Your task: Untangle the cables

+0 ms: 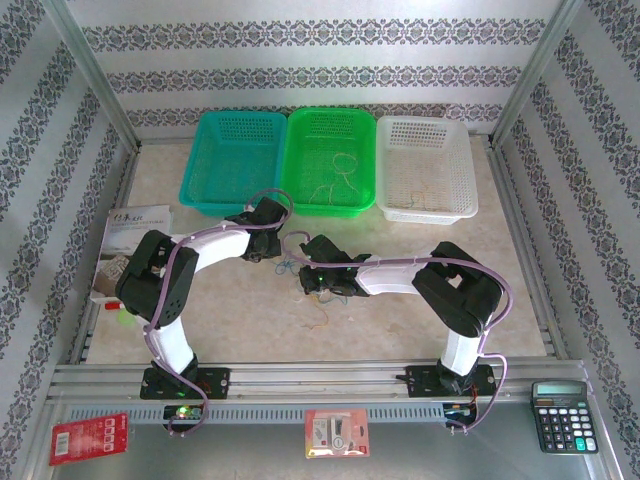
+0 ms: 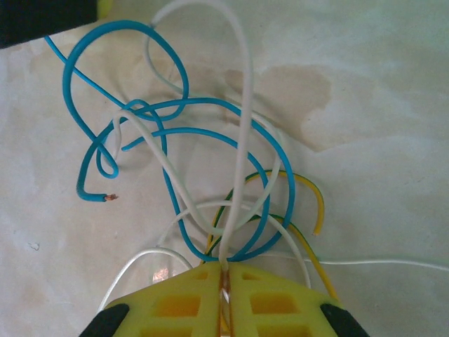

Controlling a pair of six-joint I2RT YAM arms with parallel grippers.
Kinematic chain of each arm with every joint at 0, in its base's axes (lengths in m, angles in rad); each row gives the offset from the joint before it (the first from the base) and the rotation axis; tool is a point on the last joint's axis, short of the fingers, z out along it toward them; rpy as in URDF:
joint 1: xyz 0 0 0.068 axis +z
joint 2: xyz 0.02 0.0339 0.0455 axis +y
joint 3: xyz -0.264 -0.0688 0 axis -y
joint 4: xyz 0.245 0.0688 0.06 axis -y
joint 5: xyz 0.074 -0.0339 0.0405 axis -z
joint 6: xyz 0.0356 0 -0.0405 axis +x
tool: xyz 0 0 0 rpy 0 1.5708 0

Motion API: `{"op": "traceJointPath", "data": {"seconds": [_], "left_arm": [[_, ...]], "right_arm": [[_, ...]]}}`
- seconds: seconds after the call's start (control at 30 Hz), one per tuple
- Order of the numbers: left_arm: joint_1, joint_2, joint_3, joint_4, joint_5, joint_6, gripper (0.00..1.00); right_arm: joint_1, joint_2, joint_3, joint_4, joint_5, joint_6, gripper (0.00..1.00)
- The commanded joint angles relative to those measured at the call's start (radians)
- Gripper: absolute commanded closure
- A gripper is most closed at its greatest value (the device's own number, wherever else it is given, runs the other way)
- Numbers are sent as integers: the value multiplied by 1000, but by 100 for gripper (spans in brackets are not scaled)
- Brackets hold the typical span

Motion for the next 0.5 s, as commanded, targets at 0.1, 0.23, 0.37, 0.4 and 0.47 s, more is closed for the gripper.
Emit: {"op": "traceJointPath", "data": {"seconds": [0.1,0.23,0.37,0.4,0.47], "left_arm": [[-11,-17,9,-33,-44,25,100],[-11,-99,6,-49,-73,49,100],[-10,-238,4,-59,-71,63,100],[-11,-276,5,-63,-65,63,100],[-11,-343,10,-63,-49,62,100]], "right_arm": [[10,-14,-18,-2,-7,15,89],[6,-20,-27,4,-13,21,89],[-1,-39,-45,16,-19,33,89],[-2,-45,-50,19,-19,36,89],[-5,-55,-60,23,-19,40,89]]}}
